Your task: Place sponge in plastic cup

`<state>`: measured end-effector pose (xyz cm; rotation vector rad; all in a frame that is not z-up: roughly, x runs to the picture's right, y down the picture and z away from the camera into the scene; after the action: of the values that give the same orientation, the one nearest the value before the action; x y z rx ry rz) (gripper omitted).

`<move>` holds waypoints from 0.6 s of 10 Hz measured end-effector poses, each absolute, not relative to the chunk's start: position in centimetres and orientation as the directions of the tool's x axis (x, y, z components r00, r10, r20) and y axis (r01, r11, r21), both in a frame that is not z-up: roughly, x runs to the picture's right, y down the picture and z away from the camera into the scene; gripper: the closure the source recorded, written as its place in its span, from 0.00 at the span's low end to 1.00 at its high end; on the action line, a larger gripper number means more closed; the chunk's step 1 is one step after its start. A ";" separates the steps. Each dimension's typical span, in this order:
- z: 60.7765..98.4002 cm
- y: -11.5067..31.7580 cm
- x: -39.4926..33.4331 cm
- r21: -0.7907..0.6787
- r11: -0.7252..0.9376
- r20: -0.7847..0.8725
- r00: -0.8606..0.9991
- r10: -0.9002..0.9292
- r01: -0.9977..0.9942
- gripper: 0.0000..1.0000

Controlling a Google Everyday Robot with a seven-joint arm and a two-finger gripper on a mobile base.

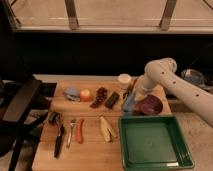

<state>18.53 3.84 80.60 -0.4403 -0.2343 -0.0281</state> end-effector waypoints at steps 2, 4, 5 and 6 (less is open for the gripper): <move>80.6 3.9 18.4 -0.417 0.906 0.237 0.971 0.026 0.077 0.33; 80.5 3.9 18.3 -0.412 0.908 0.240 0.970 0.028 0.076 0.33; 80.2 3.7 18.4 -0.404 0.912 0.240 0.970 0.028 0.074 0.33; 79.8 3.4 18.4 -0.394 0.916 0.243 0.970 0.027 0.073 0.33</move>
<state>18.37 3.44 79.79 -0.4126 -0.2479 -0.0237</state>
